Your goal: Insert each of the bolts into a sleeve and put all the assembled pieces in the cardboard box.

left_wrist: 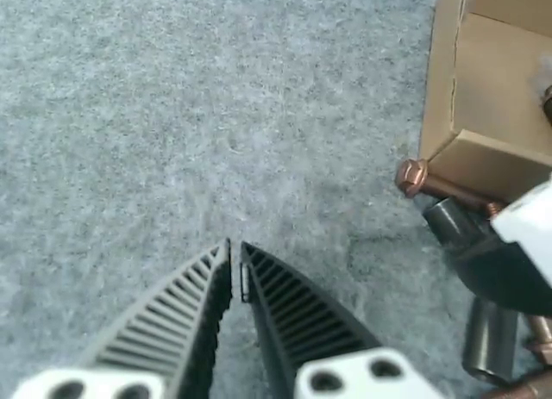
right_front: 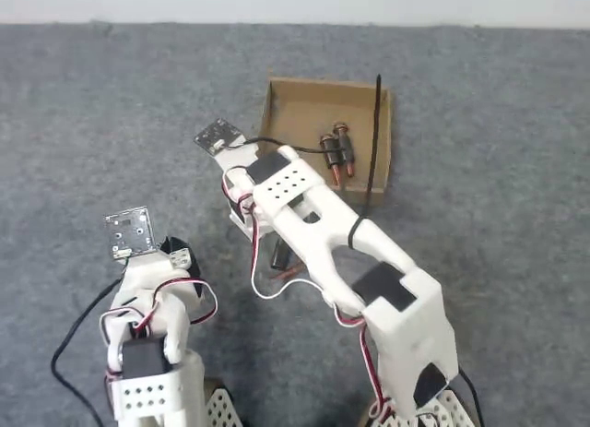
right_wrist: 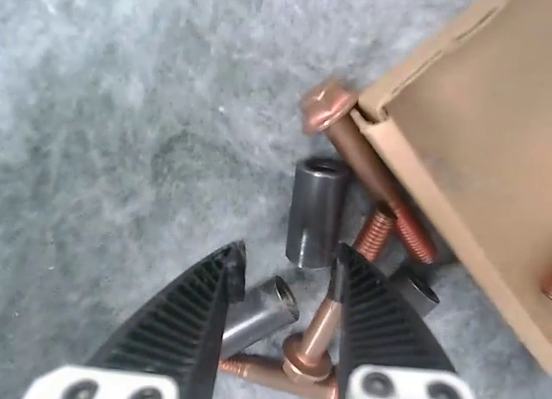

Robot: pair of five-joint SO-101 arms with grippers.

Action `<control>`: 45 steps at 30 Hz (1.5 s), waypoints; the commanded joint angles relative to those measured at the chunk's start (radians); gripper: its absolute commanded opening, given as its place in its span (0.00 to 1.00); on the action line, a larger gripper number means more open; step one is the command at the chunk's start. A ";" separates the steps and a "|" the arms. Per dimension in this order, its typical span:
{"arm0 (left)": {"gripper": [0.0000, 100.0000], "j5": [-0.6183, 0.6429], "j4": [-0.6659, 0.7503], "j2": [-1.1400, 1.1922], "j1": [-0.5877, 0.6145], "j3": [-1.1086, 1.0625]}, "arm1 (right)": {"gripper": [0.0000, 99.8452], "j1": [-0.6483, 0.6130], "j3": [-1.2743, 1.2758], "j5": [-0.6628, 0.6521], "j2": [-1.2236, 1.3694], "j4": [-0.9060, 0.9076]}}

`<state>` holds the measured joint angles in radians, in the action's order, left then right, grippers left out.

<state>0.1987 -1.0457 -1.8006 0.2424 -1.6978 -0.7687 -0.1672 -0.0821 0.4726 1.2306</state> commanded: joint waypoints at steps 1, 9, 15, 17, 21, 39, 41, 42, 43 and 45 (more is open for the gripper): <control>0.01 -0.011 0.000 -0.020 0.000 0.013 | 0.14 0.001 -0.066 -0.020 0.010 -0.005; 0.01 -0.011 0.002 -0.020 -0.002 0.013 | 0.14 0.001 -0.066 -0.094 0.079 -0.067; 0.01 -0.011 0.002 -0.020 -0.002 0.013 | 0.14 0.016 -0.066 -0.103 0.081 -0.104; 0.01 -0.011 0.002 -0.020 -0.002 0.013 | 0.14 0.035 -0.066 -0.101 0.081 -0.125; 0.01 -0.011 0.002 -0.020 -0.002 0.013 | 0.14 0.051 -0.066 -0.032 0.082 -0.163; 0.01 -0.011 -0.002 -0.020 0.000 0.013 | 0.01 0.084 -0.279 0.005 0.217 0.054; 0.01 -0.011 -0.002 -0.020 0.002 0.013 | 0.01 0.091 -0.284 0.011 0.197 0.108; 0.01 -0.011 -0.002 -0.020 0.002 0.013 | 0.01 0.093 -0.284 0.031 0.185 0.136; 0.01 -0.011 -0.002 -0.020 0.002 0.013 | 0.01 0.094 -0.284 0.055 0.168 0.168; 0.01 -0.011 -0.002 -0.020 0.002 0.013 | 0.01 0.107 -0.284 0.095 0.128 0.239</control>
<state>0.1987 -1.0457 -1.8006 0.2424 -1.6978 -0.6859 -0.4035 -0.0391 0.7058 1.3794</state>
